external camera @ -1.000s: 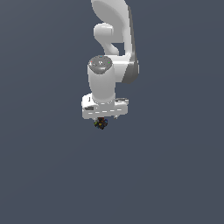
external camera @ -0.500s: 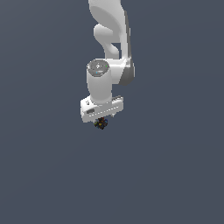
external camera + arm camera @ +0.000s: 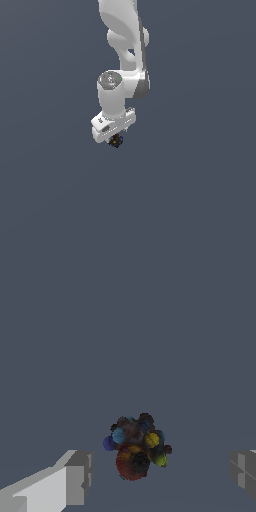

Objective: Pick up the object and move it to a goal position.

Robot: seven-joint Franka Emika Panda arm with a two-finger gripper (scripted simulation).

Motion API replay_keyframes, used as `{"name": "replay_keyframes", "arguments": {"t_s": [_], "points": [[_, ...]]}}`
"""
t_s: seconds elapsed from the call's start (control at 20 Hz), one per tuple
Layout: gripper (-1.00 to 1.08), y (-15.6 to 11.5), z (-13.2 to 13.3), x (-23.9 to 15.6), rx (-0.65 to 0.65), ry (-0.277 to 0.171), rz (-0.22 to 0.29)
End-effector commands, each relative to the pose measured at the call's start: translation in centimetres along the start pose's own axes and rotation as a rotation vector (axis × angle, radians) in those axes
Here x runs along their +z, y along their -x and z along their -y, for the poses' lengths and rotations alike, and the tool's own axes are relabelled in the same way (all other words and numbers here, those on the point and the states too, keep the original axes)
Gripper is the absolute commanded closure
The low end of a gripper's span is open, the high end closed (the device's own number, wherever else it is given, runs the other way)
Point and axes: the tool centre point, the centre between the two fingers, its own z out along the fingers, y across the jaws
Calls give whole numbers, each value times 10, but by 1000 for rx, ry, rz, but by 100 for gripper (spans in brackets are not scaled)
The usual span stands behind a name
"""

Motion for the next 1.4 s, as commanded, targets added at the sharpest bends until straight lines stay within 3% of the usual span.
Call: {"name": "replay_keyframes", "arguments": {"t_s": [0.0, 0.75, 1.35], "points": [[-92, 4, 1, 5, -67, 2, -1], [-92, 28, 7, 28, -430, 10, -9], [-92, 35, 9, 35, -542, 12, -12]]}}
